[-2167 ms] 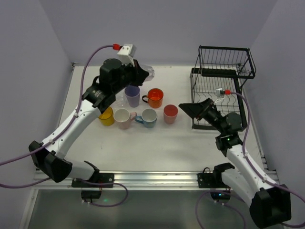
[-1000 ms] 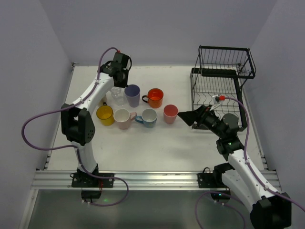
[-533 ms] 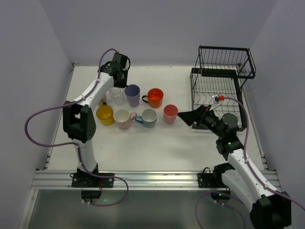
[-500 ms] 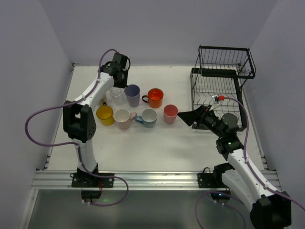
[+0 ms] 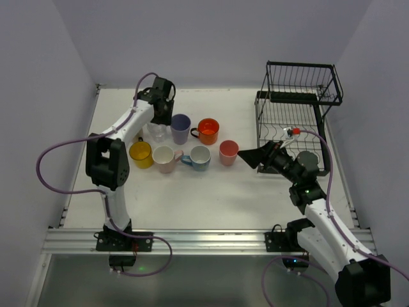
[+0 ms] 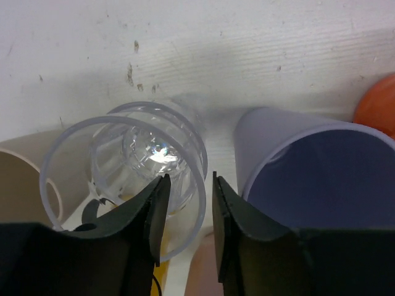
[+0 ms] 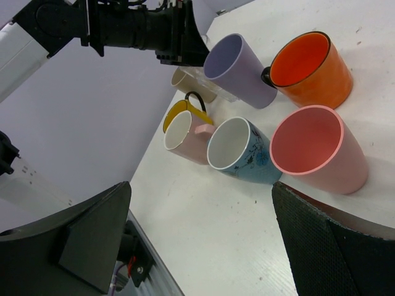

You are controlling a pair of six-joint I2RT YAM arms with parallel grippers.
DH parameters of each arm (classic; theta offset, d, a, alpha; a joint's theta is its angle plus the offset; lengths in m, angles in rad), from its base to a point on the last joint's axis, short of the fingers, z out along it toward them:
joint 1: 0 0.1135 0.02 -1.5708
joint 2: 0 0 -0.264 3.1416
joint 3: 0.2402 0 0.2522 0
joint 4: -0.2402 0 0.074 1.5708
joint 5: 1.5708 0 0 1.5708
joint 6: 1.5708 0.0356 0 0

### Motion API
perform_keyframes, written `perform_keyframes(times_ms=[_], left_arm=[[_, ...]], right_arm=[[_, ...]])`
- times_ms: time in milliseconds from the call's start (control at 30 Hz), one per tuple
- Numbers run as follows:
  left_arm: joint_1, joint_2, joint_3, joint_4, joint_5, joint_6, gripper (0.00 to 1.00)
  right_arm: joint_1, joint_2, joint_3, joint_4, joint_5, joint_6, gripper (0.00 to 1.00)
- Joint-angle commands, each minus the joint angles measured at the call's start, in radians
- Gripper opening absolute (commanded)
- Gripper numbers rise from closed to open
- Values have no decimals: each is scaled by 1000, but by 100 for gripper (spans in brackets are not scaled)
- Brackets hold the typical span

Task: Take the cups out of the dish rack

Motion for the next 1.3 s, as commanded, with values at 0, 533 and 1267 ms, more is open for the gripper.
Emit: perform_keyframes(times_ms=[0, 533, 1267], left_arm=[[5, -44, -11, -4, -22, 10, 42], [3, -255, 38, 104, -46, -35, 100], [3, -935, -626, 499, 324, -110, 100]], right_arm=[[4, 0, 6, 19, 11, -12, 99], [6, -27, 115, -98, 52, -49, 99], [365, 453, 507, -181, 308, -210, 88]])
